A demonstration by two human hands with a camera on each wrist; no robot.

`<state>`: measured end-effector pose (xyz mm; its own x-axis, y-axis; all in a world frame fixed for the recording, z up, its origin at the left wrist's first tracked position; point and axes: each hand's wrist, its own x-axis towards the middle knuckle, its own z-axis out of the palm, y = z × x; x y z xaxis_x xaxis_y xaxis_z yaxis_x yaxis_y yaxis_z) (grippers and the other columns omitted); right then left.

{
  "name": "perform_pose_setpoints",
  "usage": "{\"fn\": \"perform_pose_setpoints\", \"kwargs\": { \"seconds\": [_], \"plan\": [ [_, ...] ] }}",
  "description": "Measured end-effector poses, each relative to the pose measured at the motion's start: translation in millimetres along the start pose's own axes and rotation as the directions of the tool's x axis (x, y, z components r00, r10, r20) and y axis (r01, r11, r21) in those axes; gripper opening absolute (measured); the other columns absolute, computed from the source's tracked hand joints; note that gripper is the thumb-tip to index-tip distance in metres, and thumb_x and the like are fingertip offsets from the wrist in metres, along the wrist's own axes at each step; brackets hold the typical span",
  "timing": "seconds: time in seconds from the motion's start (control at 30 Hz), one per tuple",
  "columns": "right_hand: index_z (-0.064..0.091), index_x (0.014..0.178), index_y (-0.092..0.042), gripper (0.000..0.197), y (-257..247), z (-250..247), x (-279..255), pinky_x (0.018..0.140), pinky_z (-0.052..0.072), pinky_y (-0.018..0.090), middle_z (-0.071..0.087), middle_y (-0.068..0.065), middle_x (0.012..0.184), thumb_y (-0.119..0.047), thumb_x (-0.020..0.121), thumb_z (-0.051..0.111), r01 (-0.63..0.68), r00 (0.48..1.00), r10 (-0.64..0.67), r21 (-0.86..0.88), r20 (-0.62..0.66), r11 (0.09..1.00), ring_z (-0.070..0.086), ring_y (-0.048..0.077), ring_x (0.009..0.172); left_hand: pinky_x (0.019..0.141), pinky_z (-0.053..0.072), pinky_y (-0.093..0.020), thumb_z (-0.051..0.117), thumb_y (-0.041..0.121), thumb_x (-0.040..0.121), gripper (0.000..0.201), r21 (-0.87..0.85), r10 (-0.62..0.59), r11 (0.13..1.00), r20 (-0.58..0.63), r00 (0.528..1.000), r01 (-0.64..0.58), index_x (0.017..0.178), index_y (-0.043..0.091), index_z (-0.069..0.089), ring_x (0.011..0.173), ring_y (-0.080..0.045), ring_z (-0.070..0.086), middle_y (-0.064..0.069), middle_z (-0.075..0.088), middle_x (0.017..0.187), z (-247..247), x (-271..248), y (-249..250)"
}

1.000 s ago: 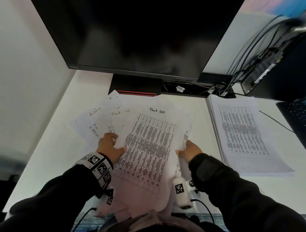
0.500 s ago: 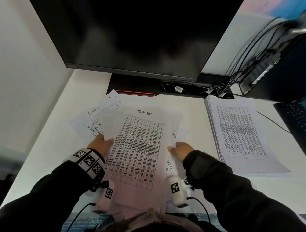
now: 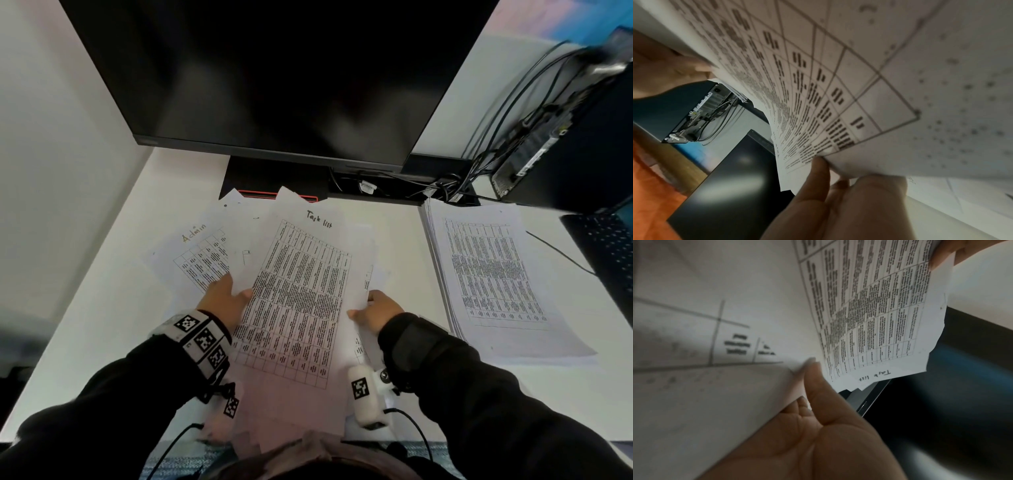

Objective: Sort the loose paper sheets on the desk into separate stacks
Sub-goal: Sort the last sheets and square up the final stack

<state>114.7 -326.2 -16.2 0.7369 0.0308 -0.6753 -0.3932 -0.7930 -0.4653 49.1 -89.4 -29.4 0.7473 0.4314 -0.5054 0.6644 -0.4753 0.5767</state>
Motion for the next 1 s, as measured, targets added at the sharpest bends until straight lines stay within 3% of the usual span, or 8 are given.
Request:
{"fn": "perform_pose_setpoints", "kwargs": {
  "seconds": [0.17,0.27,0.47,0.63,0.7,0.77,0.83,1.0],
  "plan": [
    [0.042,0.132,-0.003,0.045,5,-1,5,0.100,0.043,0.032,0.052,0.015,0.130,-0.009,0.089,0.057,-0.099,0.990,0.113,0.157,-0.083,0.983,0.052,0.031,0.117,0.096,0.042,-0.042,0.049,0.028,0.094,0.040,0.035,-0.021,0.999,-0.063,0.998,0.024,0.123,0.001,0.046,0.112,-0.036,0.050,-0.019,0.045,0.129,0,-1,2],
    [0.041,0.135,-0.002,0.051,8,-3,8,0.102,0.042,0.034,0.053,0.015,0.127,-0.015,0.089,0.059,-0.128,0.987,0.146,0.213,-0.071,0.969,0.053,0.030,0.115,0.097,0.040,-0.041,0.046,0.025,0.095,0.038,0.088,-0.003,0.996,-0.056,0.998,0.008,0.126,0.002,0.043,0.115,-0.035,0.047,-0.017,0.046,0.129,4,-3,1],
    [0.053,0.123,0.001,0.035,15,-4,14,0.079,0.054,0.037,0.056,0.004,0.075,-0.012,0.091,0.050,-0.154,0.988,0.154,0.364,0.029,0.919,0.057,0.021,0.069,0.068,0.039,-0.031,0.041,0.018,0.097,0.027,0.043,0.030,0.999,-0.082,0.996,-0.026,0.121,0.004,0.042,0.081,-0.025,0.049,-0.013,0.055,0.100,-4,-1,2],
    [0.055,0.119,0.000,0.031,15,-7,14,0.071,0.056,0.036,0.058,0.007,0.076,-0.006,0.089,0.049,-0.201,0.979,0.189,0.451,0.073,0.870,0.060,0.021,0.068,0.079,0.040,-0.033,0.041,0.022,0.098,0.041,0.073,0.073,0.994,0.045,0.996,-0.076,0.137,0.015,0.035,0.090,-0.023,0.050,-0.010,0.057,0.109,-13,-4,0],
    [0.061,0.102,0.002,0.017,15,-9,14,0.076,0.056,0.038,0.058,0.012,0.073,-0.004,0.091,0.049,-0.235,0.971,0.223,0.469,0.082,0.851,0.059,0.023,0.064,0.075,0.039,-0.030,0.041,0.022,0.098,0.043,0.081,0.128,0.988,0.072,0.989,-0.134,0.139,0.017,0.033,0.088,-0.021,0.051,-0.009,0.057,0.111,-12,-8,0],
    [0.060,0.088,0.001,0.016,15,-9,13,0.065,0.054,0.037,0.057,0.015,0.071,-0.002,0.094,0.045,-0.246,0.968,0.239,0.496,0.080,0.833,0.055,0.024,0.060,0.068,0.038,-0.026,0.041,0.022,0.098,0.041,0.104,0.200,0.972,0.093,0.975,-0.209,0.137,0.017,0.034,0.084,-0.019,0.051,-0.005,0.056,0.104,-9,-12,-2],
    [0.060,0.097,-0.002,0.019,16,-9,15,0.056,0.052,0.033,0.058,0.013,0.074,-0.005,0.095,0.041,-0.238,0.970,0.229,0.512,0.081,0.825,0.055,0.022,0.059,0.073,0.039,-0.026,0.041,0.023,0.097,0.039,0.133,0.262,0.952,0.118,0.958,-0.277,0.136,0.016,0.036,0.087,-0.018,0.050,-0.004,0.053,0.108,-7,-15,-5],
    [0.049,0.128,0.001,0.037,21,-9,17,0.057,0.049,0.028,0.051,0.002,0.071,-0.011,0.094,0.045,-0.183,0.983,0.174,0.440,0.062,0.879,0.052,0.015,0.060,0.074,0.036,-0.021,0.043,0.020,0.097,0.039,0.144,0.312,0.928,0.201,0.928,-0.343,0.135,0.019,0.035,0.096,-0.013,0.048,0.003,0.042,0.116,-9,-20,-9]
  ]
}}
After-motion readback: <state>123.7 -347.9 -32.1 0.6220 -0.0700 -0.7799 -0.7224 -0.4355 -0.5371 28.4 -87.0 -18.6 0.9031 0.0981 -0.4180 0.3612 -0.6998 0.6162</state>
